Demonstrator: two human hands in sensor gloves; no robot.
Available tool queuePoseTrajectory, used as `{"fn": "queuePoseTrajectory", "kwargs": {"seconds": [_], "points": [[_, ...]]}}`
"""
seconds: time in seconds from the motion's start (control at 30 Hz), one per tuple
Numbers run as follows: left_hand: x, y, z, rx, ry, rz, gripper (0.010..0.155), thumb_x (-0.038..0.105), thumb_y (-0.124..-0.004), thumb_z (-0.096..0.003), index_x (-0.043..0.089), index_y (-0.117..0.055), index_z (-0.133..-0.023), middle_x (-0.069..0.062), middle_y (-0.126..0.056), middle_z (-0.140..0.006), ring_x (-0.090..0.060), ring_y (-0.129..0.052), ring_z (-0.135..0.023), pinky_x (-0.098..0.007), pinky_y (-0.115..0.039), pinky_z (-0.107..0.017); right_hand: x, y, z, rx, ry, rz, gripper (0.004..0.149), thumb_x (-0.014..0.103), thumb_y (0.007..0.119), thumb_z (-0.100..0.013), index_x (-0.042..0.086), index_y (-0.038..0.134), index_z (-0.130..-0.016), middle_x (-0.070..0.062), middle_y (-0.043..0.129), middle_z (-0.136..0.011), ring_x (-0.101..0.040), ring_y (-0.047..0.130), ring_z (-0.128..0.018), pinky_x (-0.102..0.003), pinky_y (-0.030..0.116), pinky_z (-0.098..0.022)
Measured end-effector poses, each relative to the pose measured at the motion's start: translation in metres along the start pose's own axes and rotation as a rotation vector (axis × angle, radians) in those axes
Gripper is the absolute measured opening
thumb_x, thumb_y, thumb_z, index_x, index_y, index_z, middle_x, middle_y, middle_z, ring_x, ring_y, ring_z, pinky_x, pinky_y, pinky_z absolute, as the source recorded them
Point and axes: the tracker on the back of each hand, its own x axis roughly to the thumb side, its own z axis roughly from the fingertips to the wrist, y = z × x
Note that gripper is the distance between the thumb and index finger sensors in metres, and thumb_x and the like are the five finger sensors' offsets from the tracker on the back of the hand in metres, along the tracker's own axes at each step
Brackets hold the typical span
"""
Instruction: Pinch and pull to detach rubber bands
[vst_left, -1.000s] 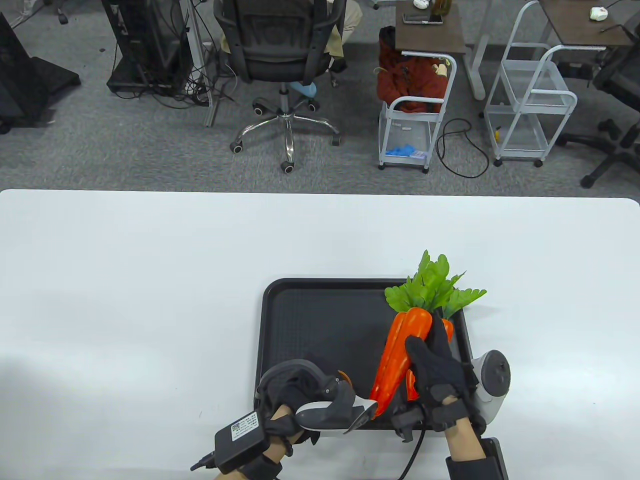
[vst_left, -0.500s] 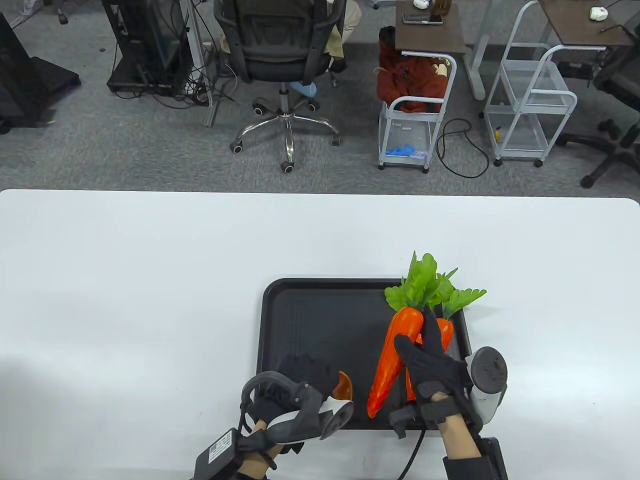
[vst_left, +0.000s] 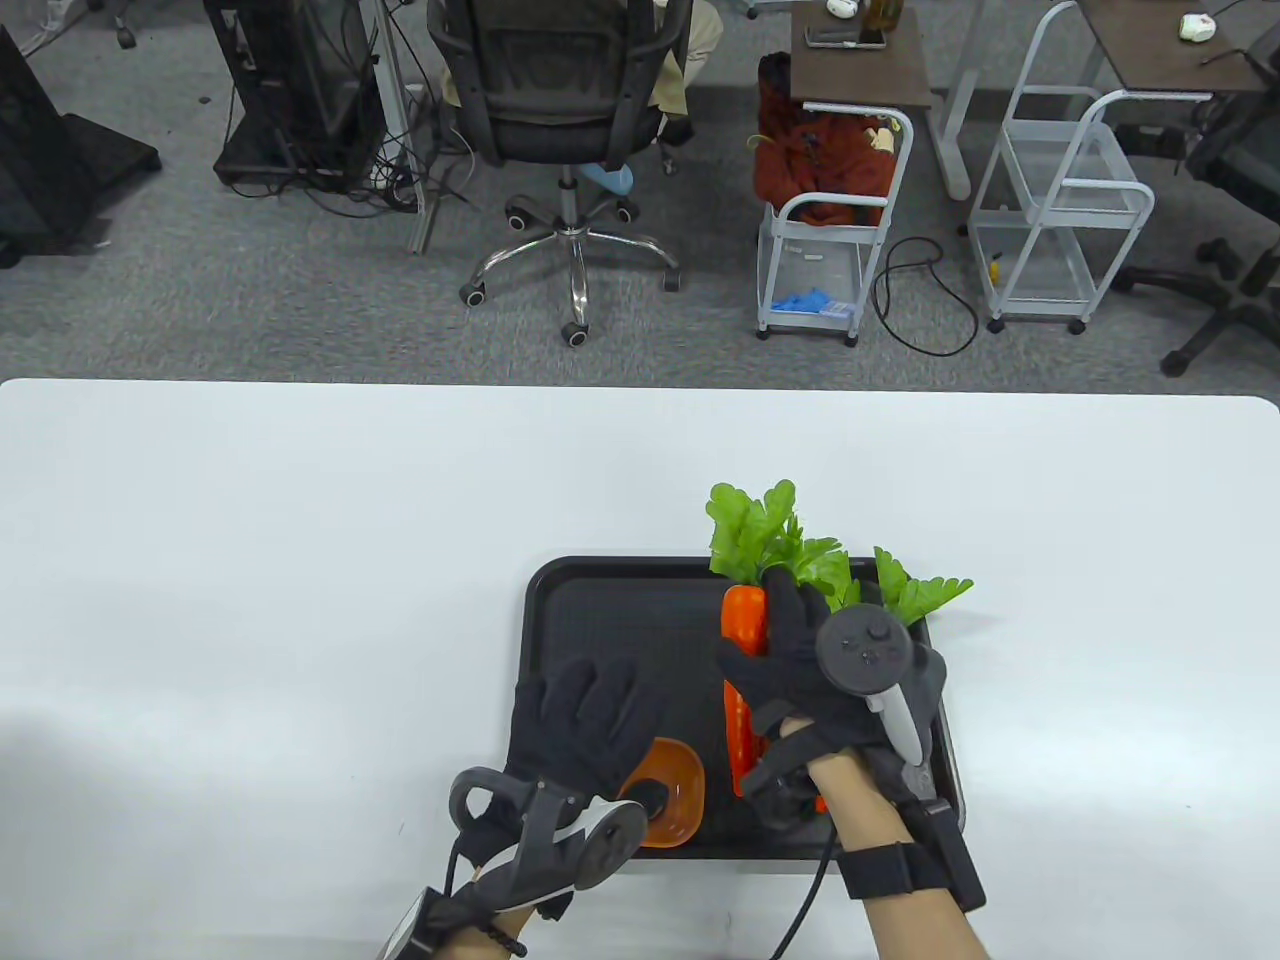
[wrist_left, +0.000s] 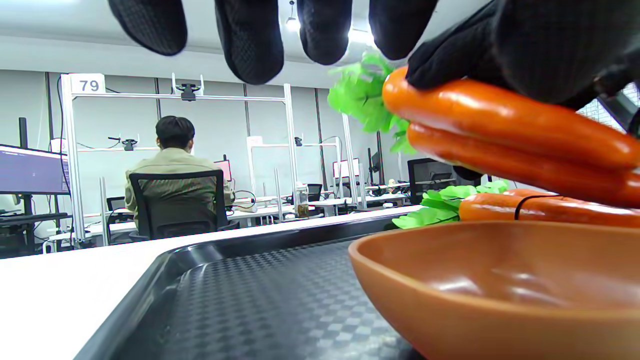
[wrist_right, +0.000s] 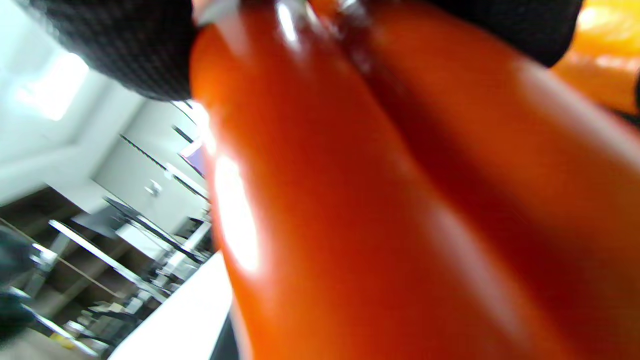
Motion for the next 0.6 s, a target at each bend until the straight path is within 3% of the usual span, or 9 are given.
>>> {"fn": "queuePoseTrajectory", "kwargs": {"seconds": [0.33, 0.6], "points": [[-0.006, 0.001, 0.000, 0.002, 0.021, 0.067, 0.079, 0.071, -0.069, -0.0423, 0.040, -0.049, -0.112, -0.005, -0.049, -0.130, -0.044, -0.065, -0.113, -0.074, -0.057, -0.074, 0.014, 0.027, -0.032, 0.089, 0.193, 0.339, 0.089, 0.056, 0.086, -0.046, 0.017, 0.037, -0.109, -0.030, 0.032, -0.109, -0.068, 0.079, -0.071, -0.064, 0.075, -0.048], [-0.008, 0.002, 0.000, 0.002, 0.033, 0.090, 0.078, 0.070, -0.070, -0.0424, 0.040, -0.051, -0.112, -0.005, -0.051, -0.130, -0.044, -0.066, -0.113, -0.074, -0.057, -0.074, 0.018, 0.050, -0.045, 0.114, 0.245, 0.498, 0.089, 0.057, 0.085, -0.046, 0.017, 0.037, -0.109, -0.030, 0.033, -0.109, -0.067, 0.080, -0.070, -0.063, 0.076, -0.047]]}}
